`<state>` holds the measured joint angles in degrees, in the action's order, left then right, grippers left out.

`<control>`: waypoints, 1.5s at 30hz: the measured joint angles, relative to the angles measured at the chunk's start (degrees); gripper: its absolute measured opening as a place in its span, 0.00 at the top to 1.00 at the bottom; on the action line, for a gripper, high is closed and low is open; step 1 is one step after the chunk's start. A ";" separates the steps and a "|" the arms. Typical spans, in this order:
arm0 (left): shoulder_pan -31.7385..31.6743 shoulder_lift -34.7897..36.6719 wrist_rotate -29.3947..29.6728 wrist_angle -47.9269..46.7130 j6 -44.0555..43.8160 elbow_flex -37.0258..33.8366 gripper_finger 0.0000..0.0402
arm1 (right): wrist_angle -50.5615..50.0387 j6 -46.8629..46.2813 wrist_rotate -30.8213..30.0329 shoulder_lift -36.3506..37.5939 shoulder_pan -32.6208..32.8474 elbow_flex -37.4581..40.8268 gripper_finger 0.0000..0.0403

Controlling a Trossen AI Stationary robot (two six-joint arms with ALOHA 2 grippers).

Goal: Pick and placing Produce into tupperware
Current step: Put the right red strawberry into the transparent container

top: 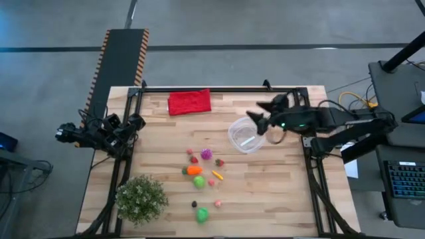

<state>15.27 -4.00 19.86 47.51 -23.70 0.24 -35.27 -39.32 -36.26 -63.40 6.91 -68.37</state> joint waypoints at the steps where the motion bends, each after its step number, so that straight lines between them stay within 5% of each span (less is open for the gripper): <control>1: 0.00 0.01 0.00 0.02 0.03 0.01 0.52 | -5.48 -1.42 1.71 -1.53 -0.21 -2.11 0.20; 9: 0.00 -0.01 -0.02 0.02 0.08 0.01 0.52 | -31.74 2.42 21.51 -16.64 -1.02 -14.23 0.19; 14: 0.00 -0.01 -0.01 0.00 0.08 0.01 0.52 | -38.39 8.29 18.78 -26.13 -1.08 -20.18 0.20; 27: 0.00 -0.01 -0.02 0.00 0.10 0.01 0.52 | -38.65 35.07 19.24 -40.38 -0.53 -35.83 0.20; 32: 0.00 0.00 -0.02 -0.04 0.10 0.01 0.52 | -28.34 40.50 29.71 -41.45 -1.47 -31.58 0.21; 45: 0.00 -0.10 -0.03 -0.33 0.10 0.01 0.52 | -15.67 37.69 33.73 -49.34 0.17 -21.47 0.26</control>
<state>15.27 -4.10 19.83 47.18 -23.59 0.25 -50.94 -1.63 -2.53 -112.73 7.07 -89.84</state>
